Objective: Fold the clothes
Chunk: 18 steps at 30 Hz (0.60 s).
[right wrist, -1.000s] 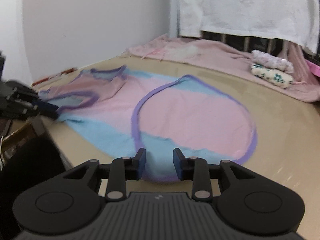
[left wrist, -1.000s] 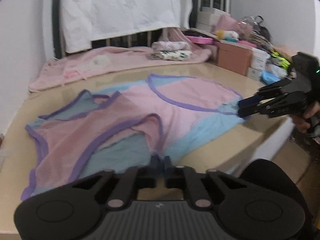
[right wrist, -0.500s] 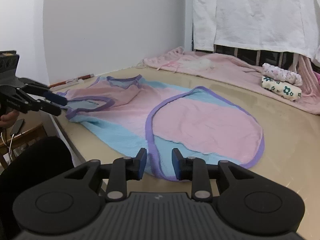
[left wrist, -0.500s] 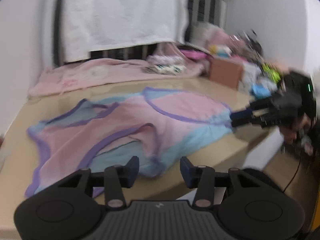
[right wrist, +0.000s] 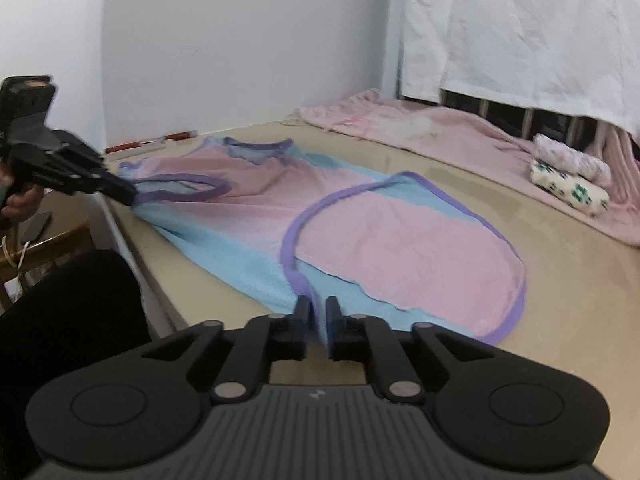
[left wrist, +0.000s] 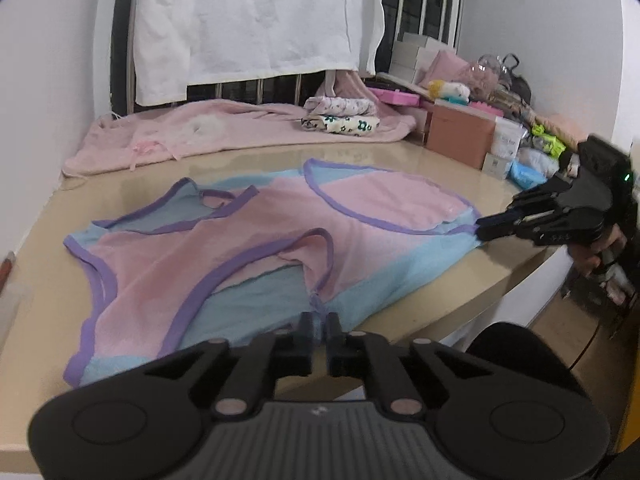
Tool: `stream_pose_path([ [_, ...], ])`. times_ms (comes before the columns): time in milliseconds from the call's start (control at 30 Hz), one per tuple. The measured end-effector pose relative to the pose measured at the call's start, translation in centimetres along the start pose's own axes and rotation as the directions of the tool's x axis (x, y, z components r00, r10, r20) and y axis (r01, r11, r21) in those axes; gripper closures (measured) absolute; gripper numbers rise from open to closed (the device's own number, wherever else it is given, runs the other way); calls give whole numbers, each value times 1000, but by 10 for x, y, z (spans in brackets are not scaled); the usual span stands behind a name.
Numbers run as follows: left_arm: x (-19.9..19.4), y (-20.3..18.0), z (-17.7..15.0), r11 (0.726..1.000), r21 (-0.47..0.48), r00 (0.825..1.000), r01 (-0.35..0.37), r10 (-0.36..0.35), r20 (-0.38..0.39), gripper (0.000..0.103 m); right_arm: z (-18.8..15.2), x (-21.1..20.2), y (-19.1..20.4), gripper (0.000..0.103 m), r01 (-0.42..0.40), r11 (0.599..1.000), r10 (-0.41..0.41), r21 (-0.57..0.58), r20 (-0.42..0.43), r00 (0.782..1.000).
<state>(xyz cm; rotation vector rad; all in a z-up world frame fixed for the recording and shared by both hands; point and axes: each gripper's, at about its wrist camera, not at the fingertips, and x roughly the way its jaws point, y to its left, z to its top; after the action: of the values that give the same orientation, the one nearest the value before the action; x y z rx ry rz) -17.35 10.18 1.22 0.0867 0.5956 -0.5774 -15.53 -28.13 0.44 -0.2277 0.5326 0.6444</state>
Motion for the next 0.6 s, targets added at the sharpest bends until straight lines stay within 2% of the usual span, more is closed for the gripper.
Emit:
stream_pose_path([
  [67,3,-4,-1,1000,26,1000,1,-1,5,66,-1,-1,-1,90,-18,1000,18,10,12,1000],
  [133,8,-8,-1,998,60,1000,-1,1,-2,66,-2,2,0,90,-36,999,36,1,0,999],
  [167,12,-11,0,996,89,1000,-3,4,-17,69,-3,4,2,91,-39,999,38,-15,-15,999],
  [200,14,-11,1,994,113,1000,3,0,-29,86,-3,6,4,96,-37,999,36,-30,-21,999],
  [233,17,-10,2,991,130,999,17,-12,-43,97,-3,6,5,99,-35,999,34,-36,-19,999],
  [267,18,-8,4,989,142,998,29,-21,-53,100,-2,7,5,101,-33,999,32,-35,-20,999],
  [367,22,2,17,986,167,999,5,1,-40,100,8,6,-2,101,-22,999,22,-33,15,1000],
  [467,32,17,45,977,207,998,-49,54,-20,100,27,12,-19,101,-31,999,32,-39,40,999],
  [533,45,27,71,967,245,997,-76,78,0,101,45,26,-30,101,-20,997,23,-74,34,999],
  [600,65,35,92,958,272,995,-92,101,-19,100,67,49,-40,101,16,993,-13,-114,26,1000],
])
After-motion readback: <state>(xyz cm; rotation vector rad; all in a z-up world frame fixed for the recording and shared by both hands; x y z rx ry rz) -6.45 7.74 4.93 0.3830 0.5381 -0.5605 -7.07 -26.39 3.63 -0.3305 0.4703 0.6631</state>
